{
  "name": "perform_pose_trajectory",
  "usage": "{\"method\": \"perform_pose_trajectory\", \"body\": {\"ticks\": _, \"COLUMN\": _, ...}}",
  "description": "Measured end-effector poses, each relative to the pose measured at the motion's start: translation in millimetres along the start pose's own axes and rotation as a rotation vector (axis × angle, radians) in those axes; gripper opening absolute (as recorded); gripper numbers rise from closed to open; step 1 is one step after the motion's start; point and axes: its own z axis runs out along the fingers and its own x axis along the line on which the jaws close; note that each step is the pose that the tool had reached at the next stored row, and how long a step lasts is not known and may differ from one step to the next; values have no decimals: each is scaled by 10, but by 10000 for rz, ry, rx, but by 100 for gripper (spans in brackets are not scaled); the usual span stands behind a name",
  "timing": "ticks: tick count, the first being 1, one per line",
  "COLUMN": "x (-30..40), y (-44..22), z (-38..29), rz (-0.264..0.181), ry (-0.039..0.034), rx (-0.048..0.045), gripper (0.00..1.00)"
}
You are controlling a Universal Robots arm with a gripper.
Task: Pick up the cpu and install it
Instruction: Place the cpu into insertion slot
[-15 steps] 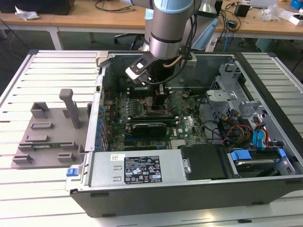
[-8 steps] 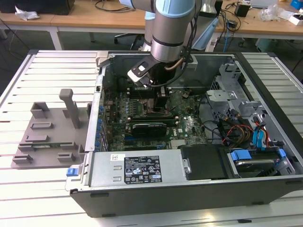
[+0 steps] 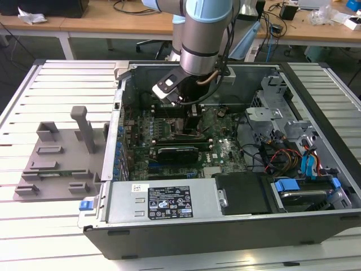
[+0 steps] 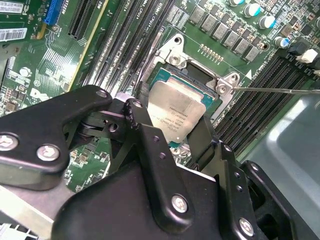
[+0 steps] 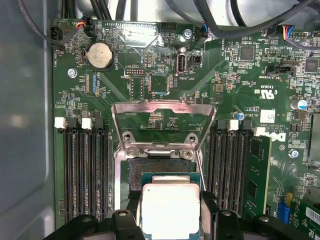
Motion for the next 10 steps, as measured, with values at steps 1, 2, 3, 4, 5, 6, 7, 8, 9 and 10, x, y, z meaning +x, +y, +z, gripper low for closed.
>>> {"method": "perform_pose_trajectory", "body": {"ticks": 1, "x": 0, "y": 0, "z": 0, "rz": 1, "ry": -1, "rx": 1, "gripper": 55}}
{"method": "perform_pose_trajectory", "body": {"ticks": 2, "x": 1, "y": 1, "z": 3, "rz": 0, "ry": 1, "rx": -1, "gripper": 55}}
{"method": "perform_pose_trajectory", "body": {"ticks": 3, "x": 2, "y": 2, "z": 5, "rz": -1, "ry": 3, "rx": -2, "gripper": 55}}
{"method": "perform_pose_trajectory", "body": {"ticks": 4, "x": 9, "y": 4, "z": 11, "rz": -2, "ry": 2, "rx": -1, "gripper": 55}}
{"method": "perform_pose_trajectory", "body": {"ticks": 5, "x": 25, "y": 9, "z": 19, "rz": 1, "ry": 3, "rx": -1, "gripper": 55}}
{"method": "perform_pose_trajectory", "body": {"ticks": 6, "x": 34, "y": 10, "z": 26, "rz": 1, "ry": 2, "rx": -1, "gripper": 55}}
{"method": "perform_pose_trajectory", "body": {"ticks": 7, "x": 41, "y": 12, "z": 30, "rz": 1, "ry": 1, "rx": 0, "gripper": 55}}
{"method": "perform_pose_trajectory", "body": {"ticks": 8, "x": 53, "y": 13, "z": 45, "rz": 0, "ry": 2, "rx": -1, "gripper": 55}}
{"method": "perform_pose_trajectory", "body": {"ticks": 9, "x": 54, "y": 15, "z": 58, "rz": -2, "ry": 1, "rx": -1, "gripper": 55}}
{"method": "perform_pose_trajectory", "body": {"ticks": 10, "x": 54, "y": 15, "z": 66, "rz": -2, "ry": 1, "rx": -1, "gripper": 55}}
